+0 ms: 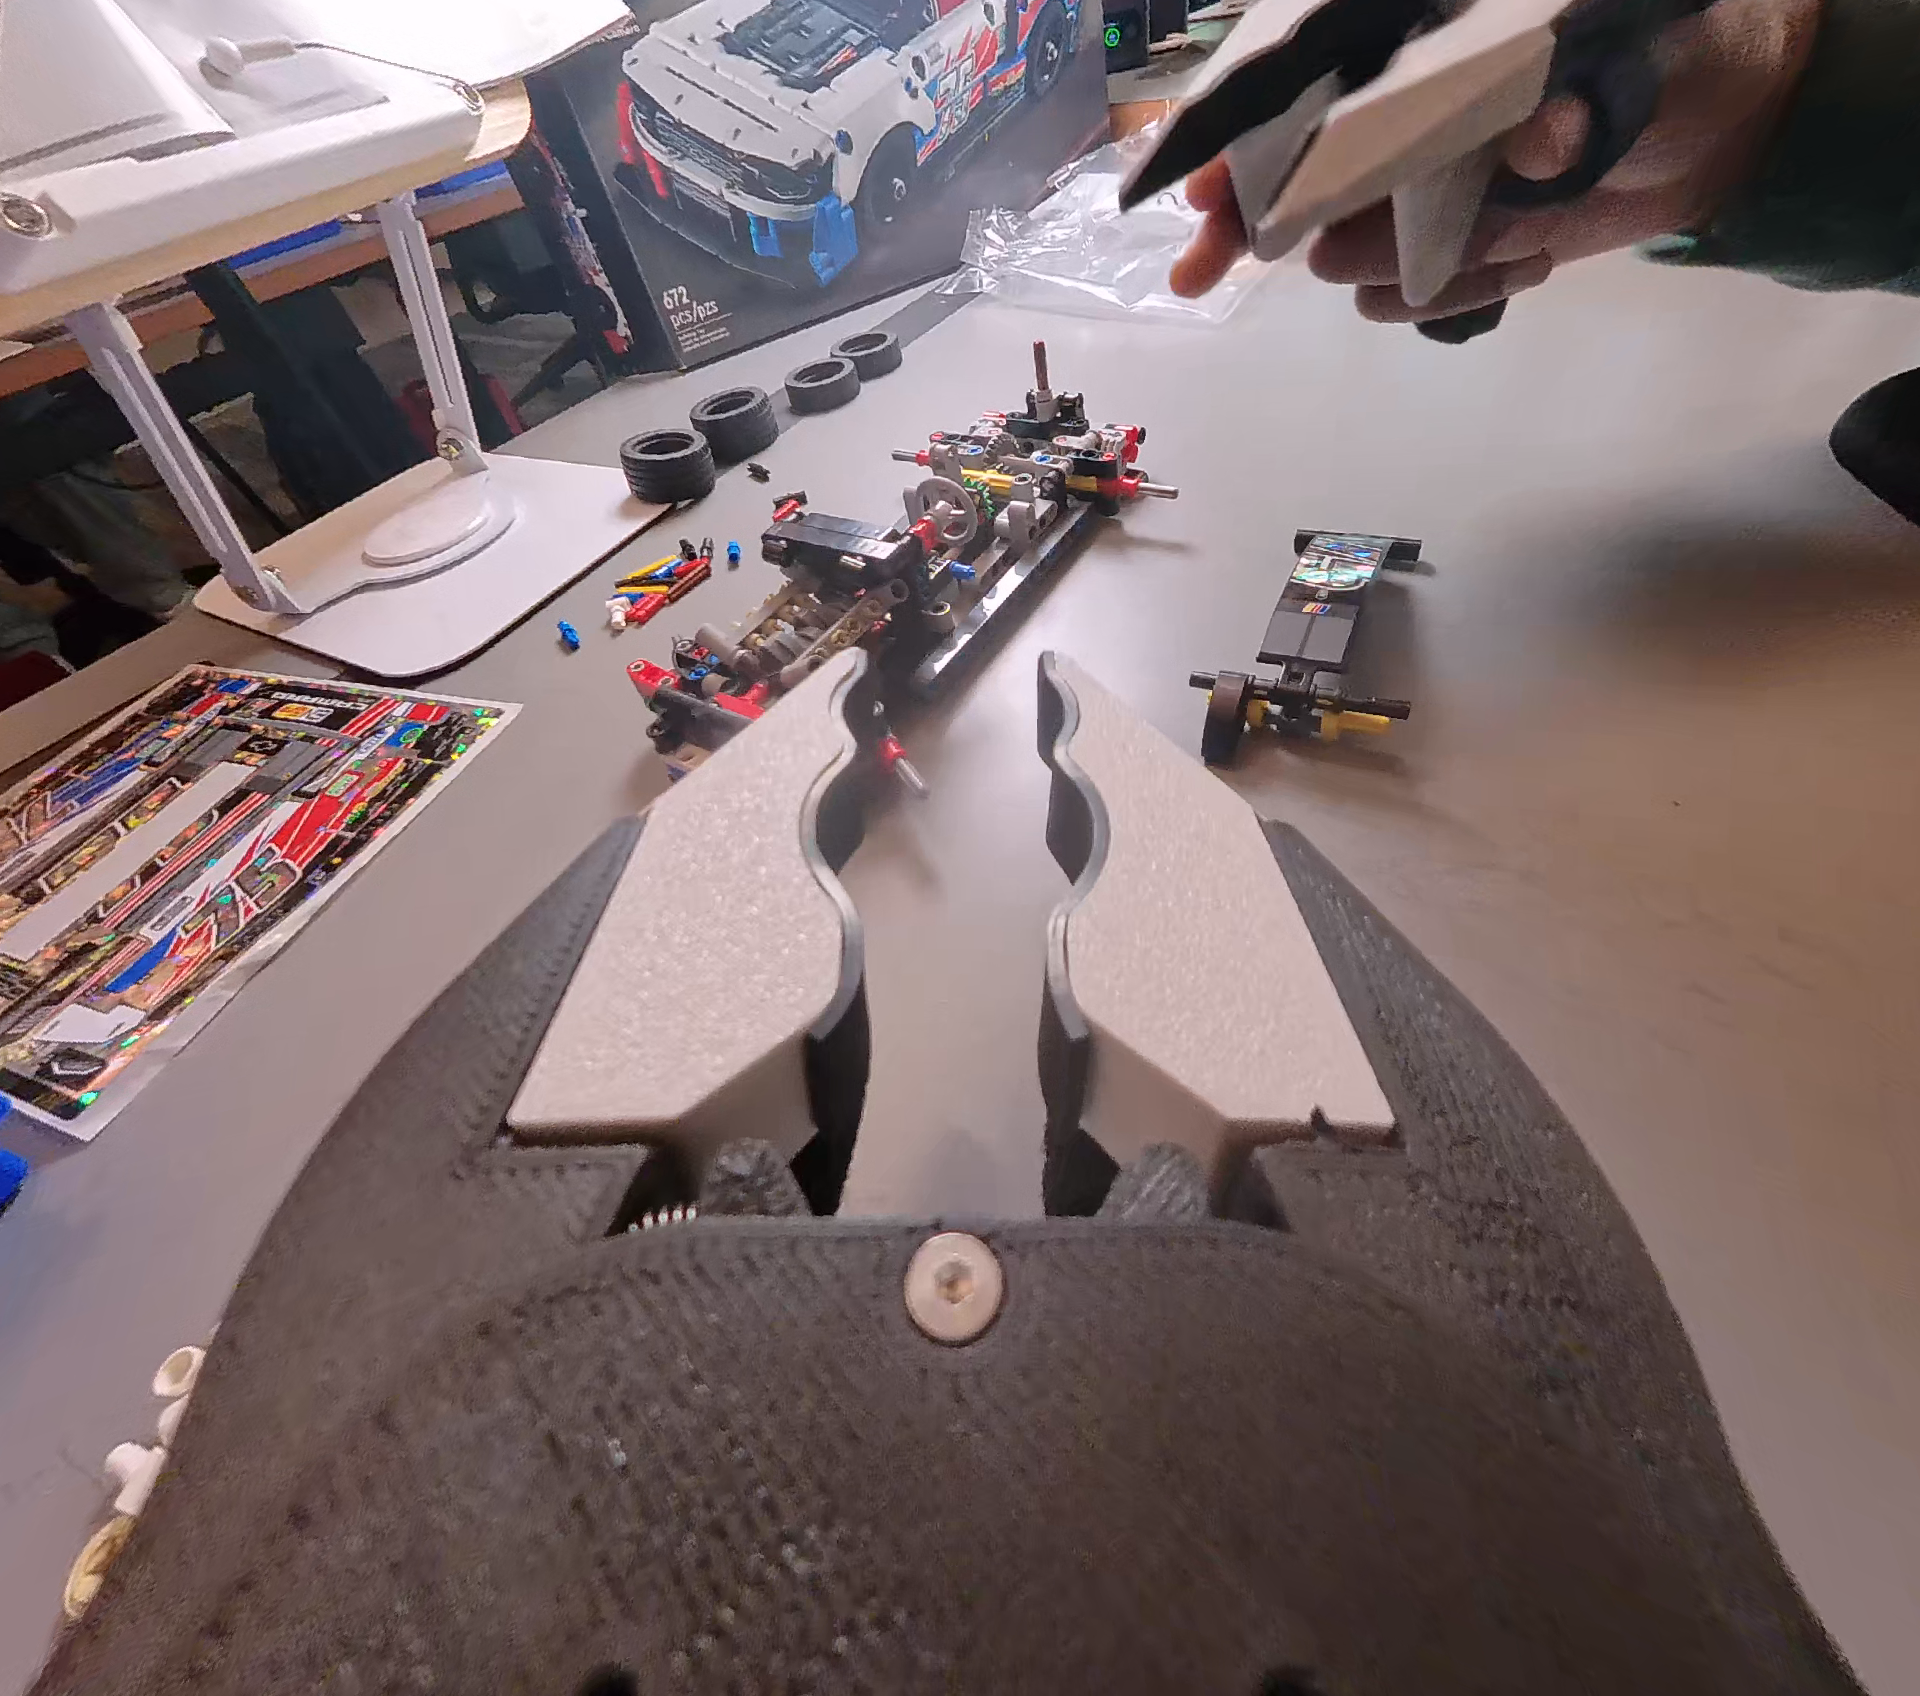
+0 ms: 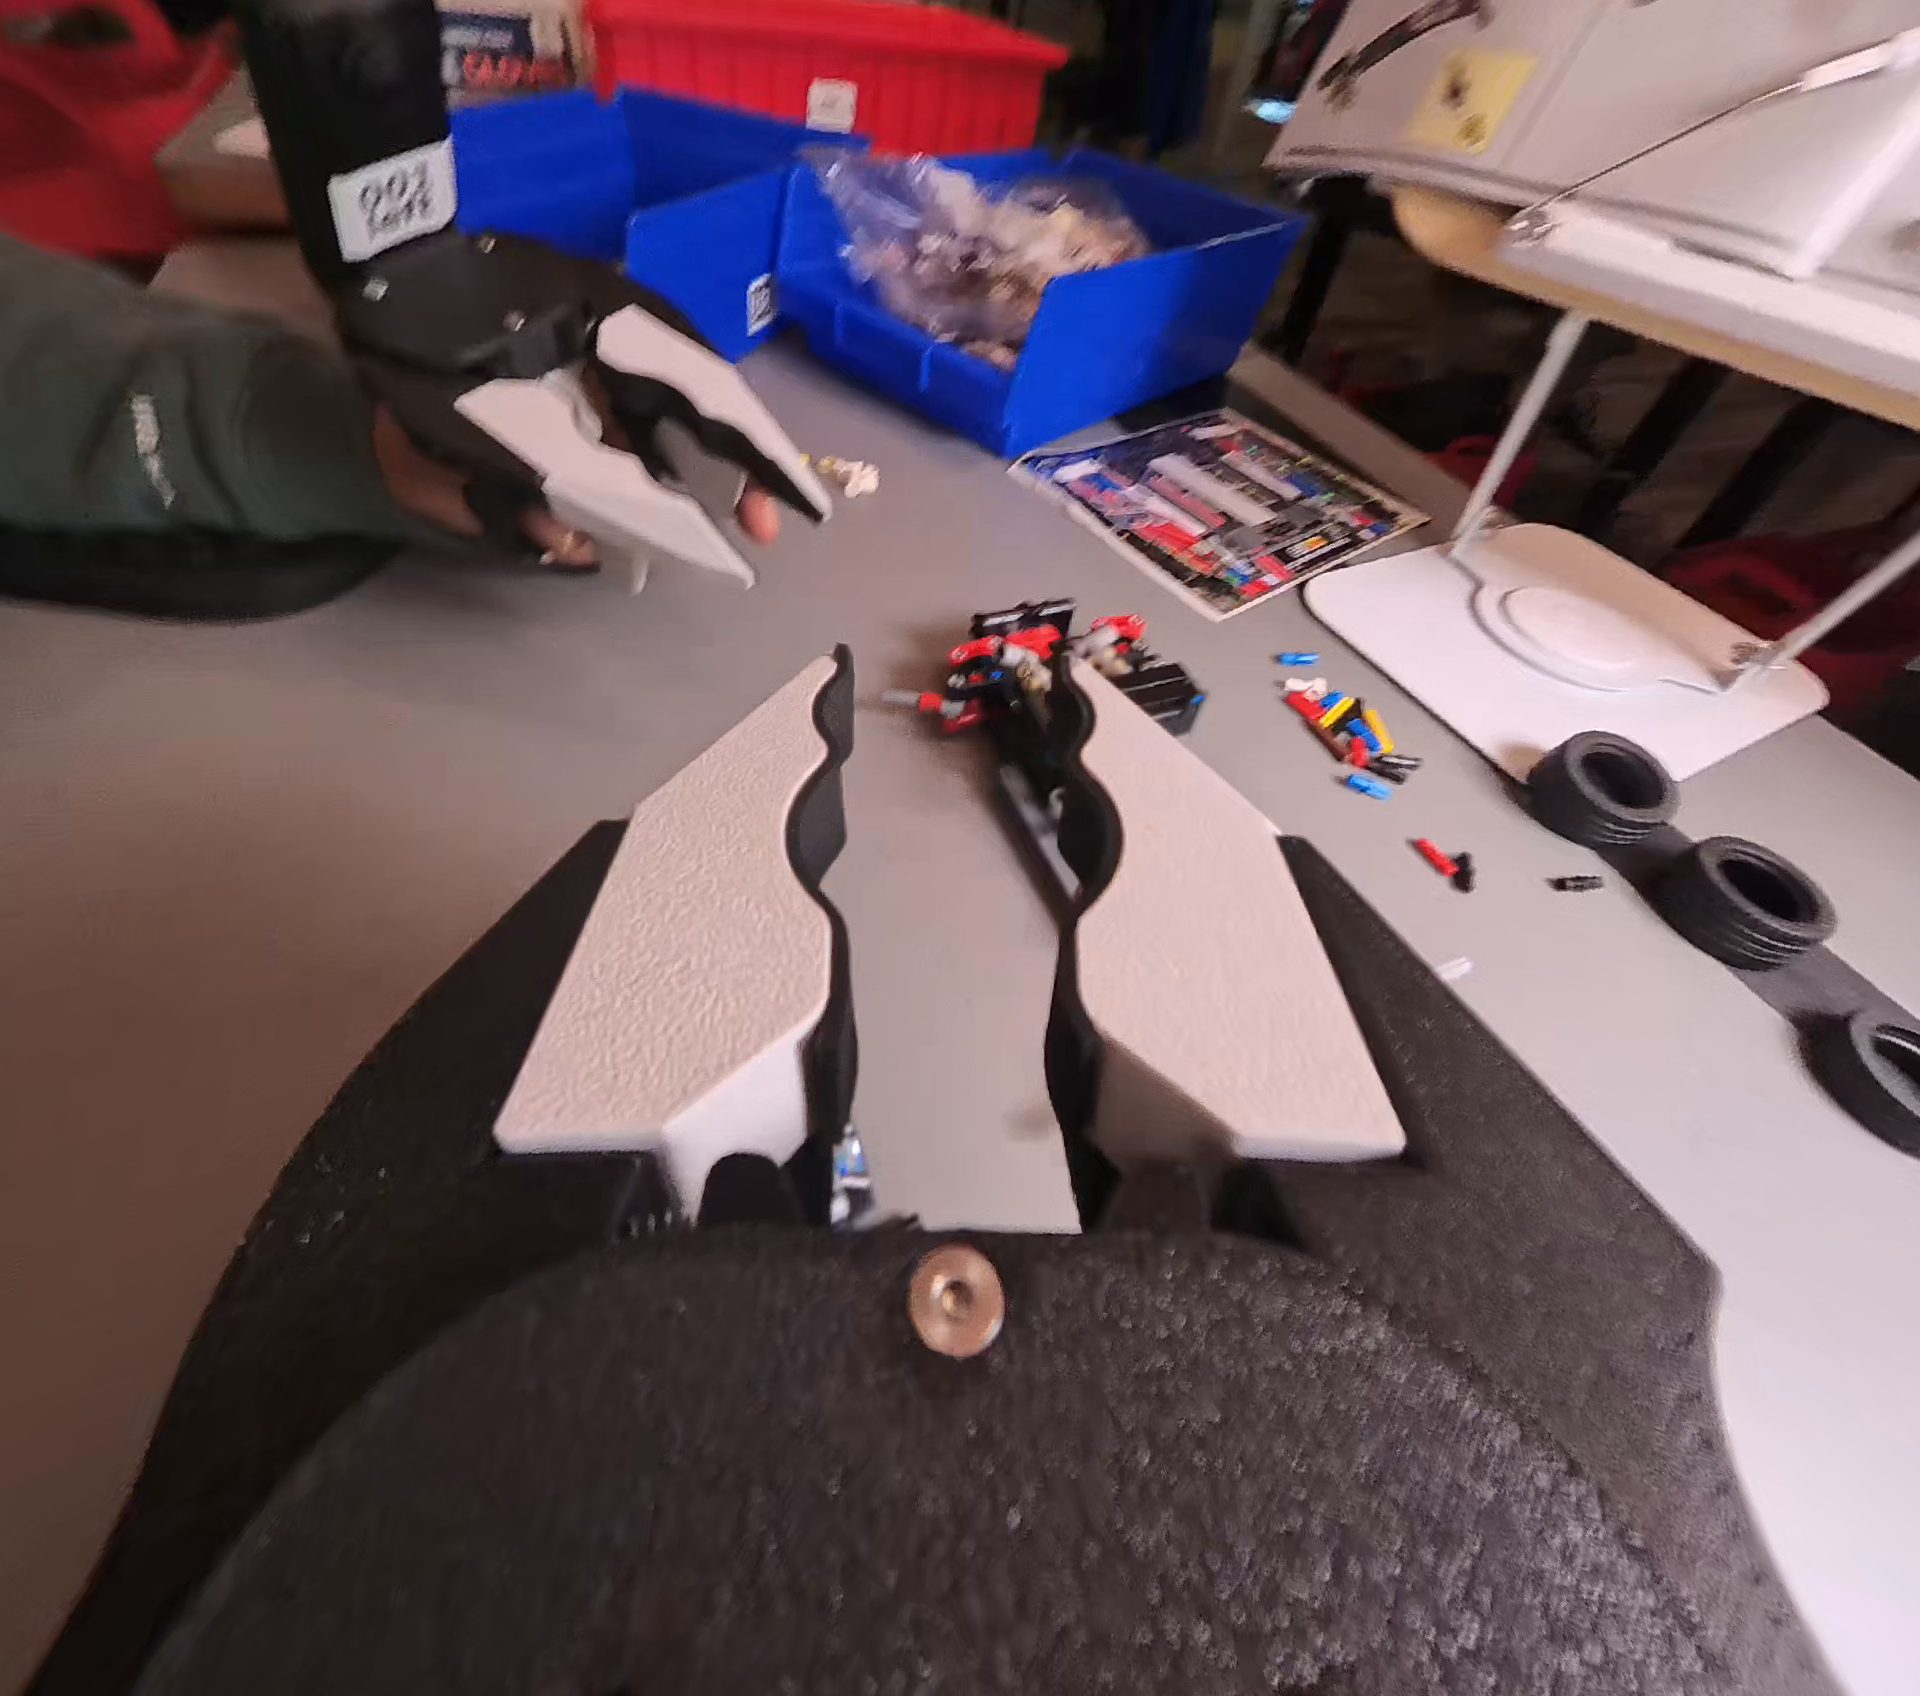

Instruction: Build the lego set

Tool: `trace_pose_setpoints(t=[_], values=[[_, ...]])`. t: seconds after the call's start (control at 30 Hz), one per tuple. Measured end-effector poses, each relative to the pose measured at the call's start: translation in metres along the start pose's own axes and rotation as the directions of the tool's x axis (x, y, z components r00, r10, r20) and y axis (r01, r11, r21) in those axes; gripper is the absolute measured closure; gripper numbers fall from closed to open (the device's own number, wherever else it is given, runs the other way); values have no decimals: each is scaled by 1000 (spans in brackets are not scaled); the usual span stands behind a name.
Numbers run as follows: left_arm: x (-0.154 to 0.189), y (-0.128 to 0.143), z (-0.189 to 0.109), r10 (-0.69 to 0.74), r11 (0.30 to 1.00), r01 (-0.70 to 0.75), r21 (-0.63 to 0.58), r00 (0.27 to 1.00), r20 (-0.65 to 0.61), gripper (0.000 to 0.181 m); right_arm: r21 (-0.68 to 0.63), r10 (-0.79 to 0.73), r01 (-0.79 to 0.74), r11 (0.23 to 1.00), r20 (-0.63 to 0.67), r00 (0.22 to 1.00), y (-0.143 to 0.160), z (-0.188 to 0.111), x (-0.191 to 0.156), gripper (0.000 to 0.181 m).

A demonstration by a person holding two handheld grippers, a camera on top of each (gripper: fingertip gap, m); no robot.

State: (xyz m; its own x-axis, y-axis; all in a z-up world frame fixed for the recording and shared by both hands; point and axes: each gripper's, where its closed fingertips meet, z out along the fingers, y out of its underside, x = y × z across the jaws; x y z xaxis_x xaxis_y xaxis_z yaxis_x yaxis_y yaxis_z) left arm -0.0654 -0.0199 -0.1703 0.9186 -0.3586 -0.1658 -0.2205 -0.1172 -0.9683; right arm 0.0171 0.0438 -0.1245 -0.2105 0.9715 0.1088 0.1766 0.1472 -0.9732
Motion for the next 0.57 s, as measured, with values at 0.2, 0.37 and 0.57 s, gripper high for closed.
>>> trace_pose_setpoints(t=[0.2, 0.37, 0.57], values=[[-6, -4, -2, -14, 1000, 14, 24, 1000, 23, 153, 103, 35, -19, 995, -159, 987, -25, 8, 46, 156], [-10, -6, -4, -5, 1000, 4, 31, 999, 52, 155, 198, 67, -14, 980, -264, 962, -70, 39, 89, 175], [-11, -9, -6, 20, 999, -23, 37, 997, 71, 156, 238, -45, 127, 963, -320, 946, -141, 112, 141, 181]])
